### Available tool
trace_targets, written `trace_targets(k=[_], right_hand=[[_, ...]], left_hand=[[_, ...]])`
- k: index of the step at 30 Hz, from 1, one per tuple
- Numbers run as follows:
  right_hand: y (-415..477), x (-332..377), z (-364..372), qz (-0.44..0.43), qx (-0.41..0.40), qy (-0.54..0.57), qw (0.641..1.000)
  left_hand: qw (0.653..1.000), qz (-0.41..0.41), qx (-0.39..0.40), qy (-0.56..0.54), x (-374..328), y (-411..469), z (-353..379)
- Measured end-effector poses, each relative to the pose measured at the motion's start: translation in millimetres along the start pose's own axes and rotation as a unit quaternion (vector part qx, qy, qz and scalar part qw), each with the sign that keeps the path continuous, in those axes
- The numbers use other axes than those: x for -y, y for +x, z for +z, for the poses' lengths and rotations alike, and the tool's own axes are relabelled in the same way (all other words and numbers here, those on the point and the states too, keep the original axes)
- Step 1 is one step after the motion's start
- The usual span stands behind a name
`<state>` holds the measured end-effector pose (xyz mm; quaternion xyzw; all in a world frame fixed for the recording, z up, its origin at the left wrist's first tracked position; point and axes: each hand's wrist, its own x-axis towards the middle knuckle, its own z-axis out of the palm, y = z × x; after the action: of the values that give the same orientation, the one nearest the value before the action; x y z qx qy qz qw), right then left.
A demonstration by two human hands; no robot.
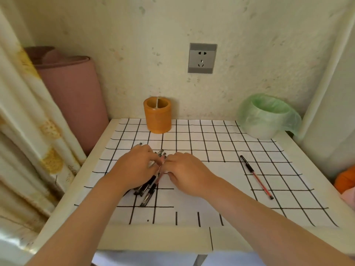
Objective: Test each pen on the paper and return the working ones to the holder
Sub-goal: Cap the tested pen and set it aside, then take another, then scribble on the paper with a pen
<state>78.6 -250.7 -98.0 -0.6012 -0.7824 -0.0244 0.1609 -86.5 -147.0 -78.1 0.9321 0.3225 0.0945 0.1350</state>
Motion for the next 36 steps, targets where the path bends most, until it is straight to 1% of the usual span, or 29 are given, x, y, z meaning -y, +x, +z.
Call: trace_targets(k=[3, 6, 10, 12, 14, 17, 19, 21, 24, 27, 30, 34, 36], right_hand=[[8, 12, 10, -0.048, 0.015, -0.011, 0.999], [12, 15, 16, -0.074, 0.035, -0.006, 0.997], [10, 11, 21, -0.095, 0.044, -0.028, 0.994], [10, 8, 20, -0.099, 0.035, -0.041, 0.994], [12, 4, 13, -0.086, 0.017, -0.029, 0.996], [11, -3, -4, -0.037, -0.005, -0.010, 0.999], [6, -10, -11, -0.005, -0.008, 0.000, 1.000], [0, -16, -14, 0.022, -0.011, 0.006, 1.000], [-7, -19, -14, 0.062, -0.009, 0.000, 0.998], [-8, -15, -16, 0.098, -0.015, -0.027, 0.995], [-5, -15, -16, 0.107, 0.006, -0.038, 0.994], [-8, -17, -17, 0.098, 0.026, 0.038, 0.994], [-12, -14, -17, 0.091, 0.043, 0.051, 0.994]], left_hand=[[1.000, 0.008, 0.028, 0.006, 10, -6, -1], [0.998, 0.001, 0.058, 0.002, 16, -10, 0], [0.998, -0.006, 0.064, -0.015, 19, -11, 1], [0.998, -0.004, 0.058, -0.026, 22, -11, 2], [0.998, -0.004, 0.046, -0.039, 22, -10, 1], [0.998, 0.011, 0.016, -0.062, 15, -8, -4], [0.996, 0.003, -0.001, -0.094, 7, -8, -9], [0.993, -0.010, 0.002, -0.114, 2, -9, -11], [0.997, -0.018, 0.011, -0.075, -3, -10, -8], [0.999, -0.028, -0.001, -0.025, -7, -7, -7], [0.999, -0.029, 0.003, -0.029, -9, -4, -6], [0.998, -0.018, -0.013, -0.062, -17, -2, -4], [0.996, -0.019, -0.018, -0.083, -21, -2, -1]])
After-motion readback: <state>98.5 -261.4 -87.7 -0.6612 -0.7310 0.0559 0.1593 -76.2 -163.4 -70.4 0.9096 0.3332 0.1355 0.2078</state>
